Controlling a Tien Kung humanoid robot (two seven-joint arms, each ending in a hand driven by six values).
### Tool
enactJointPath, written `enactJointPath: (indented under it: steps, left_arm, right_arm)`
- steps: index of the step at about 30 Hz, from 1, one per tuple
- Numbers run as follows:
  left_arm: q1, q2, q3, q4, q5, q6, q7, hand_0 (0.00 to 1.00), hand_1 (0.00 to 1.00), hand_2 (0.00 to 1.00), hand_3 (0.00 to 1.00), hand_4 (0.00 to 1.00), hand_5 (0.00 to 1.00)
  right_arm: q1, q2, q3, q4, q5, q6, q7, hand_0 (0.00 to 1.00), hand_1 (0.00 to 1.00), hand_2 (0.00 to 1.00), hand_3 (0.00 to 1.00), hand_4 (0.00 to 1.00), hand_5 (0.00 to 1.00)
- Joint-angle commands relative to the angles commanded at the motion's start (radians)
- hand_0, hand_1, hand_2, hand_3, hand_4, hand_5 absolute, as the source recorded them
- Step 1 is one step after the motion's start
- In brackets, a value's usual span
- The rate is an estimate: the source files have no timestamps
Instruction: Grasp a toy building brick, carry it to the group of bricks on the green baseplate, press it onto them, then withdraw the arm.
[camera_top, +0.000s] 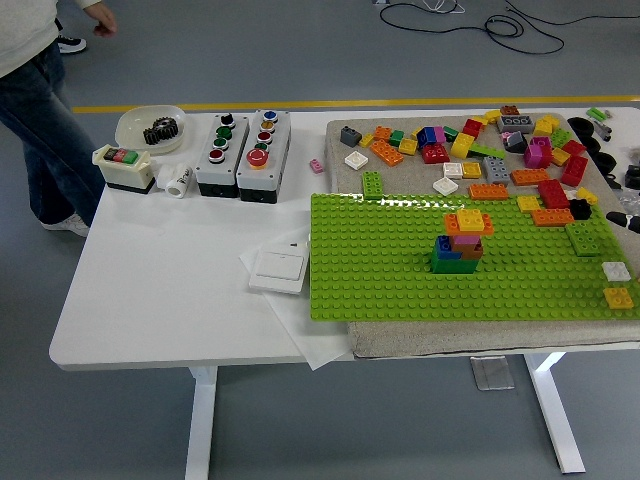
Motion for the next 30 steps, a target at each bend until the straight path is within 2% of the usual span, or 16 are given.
enactJointPath:
  steps: [3, 4, 9, 10, 12, 21, 30]
  left_arm:
    - [0.001, 0.0, 0.002, 0.0, 0.0, 0.0, 0.0, 0.824, 0.807, 0.81, 0.605, 0.68, 0.597]
    - [0.001, 0.0, 0.002, 0.0, 0.0, 0.0, 0.0, 0.824, 0.806, 0.81, 0.605, 0.68, 0.597]
    - [0.0, 0.001, 0.003, 0.0, 0.0, -0.001, -0.002, 0.824, 0.806, 0.81, 0.605, 0.68, 0.597]
    - [0.0, 0.001, 0.002, 0.0, 0.0, -0.001, -0.002, 0.824, 0.806, 0.81, 0.605, 0.68, 0.596]
    - [-0.002, 0.001, 0.004, 0.0, 0.0, -0.002, -0.002, 0.824, 0.806, 0.81, 0.605, 0.68, 0.596]
    - [-0.002, 0.002, 0.008, -0.001, 0.0, -0.004, -0.002, 0.823, 0.804, 0.809, 0.604, 0.681, 0.597]
    - [-0.006, 0.002, 0.012, -0.001, 0.0, -0.003, -0.004, 0.823, 0.805, 0.809, 0.606, 0.68, 0.597]
  right_arm:
    - [0.002, 0.0, -0.002, -0.01, -0.048, -0.01, 0.008, 0.851, 0.812, 0.848, 0.908, 0.998, 0.556]
    - [0.003, 0.0, -0.004, -0.015, -0.072, -0.014, 0.01, 0.82, 0.801, 0.825, 0.885, 0.998, 0.463]
    - [0.008, 0.003, -0.008, -0.041, -0.163, -0.017, 0.01, 0.82, 0.801, 0.825, 0.885, 0.998, 0.463]
    - [0.008, 0.003, -0.008, -0.044, -0.169, -0.018, 0.01, 0.808, 0.789, 0.807, 0.861, 0.998, 0.429]
    - [0.006, 0.004, -0.01, -0.051, -0.182, -0.014, 0.011, 0.808, 0.789, 0.807, 0.861, 0.998, 0.429]
    - [0.004, 0.008, -0.015, -0.06, -0.173, -0.001, 0.012, 0.812, 0.788, 0.8, 0.856, 0.998, 0.419]
    - [0.007, 0.011, -0.024, -0.053, -0.093, -0.013, 0.013, 0.812, 0.781, 0.8, 0.85, 0.998, 0.411]
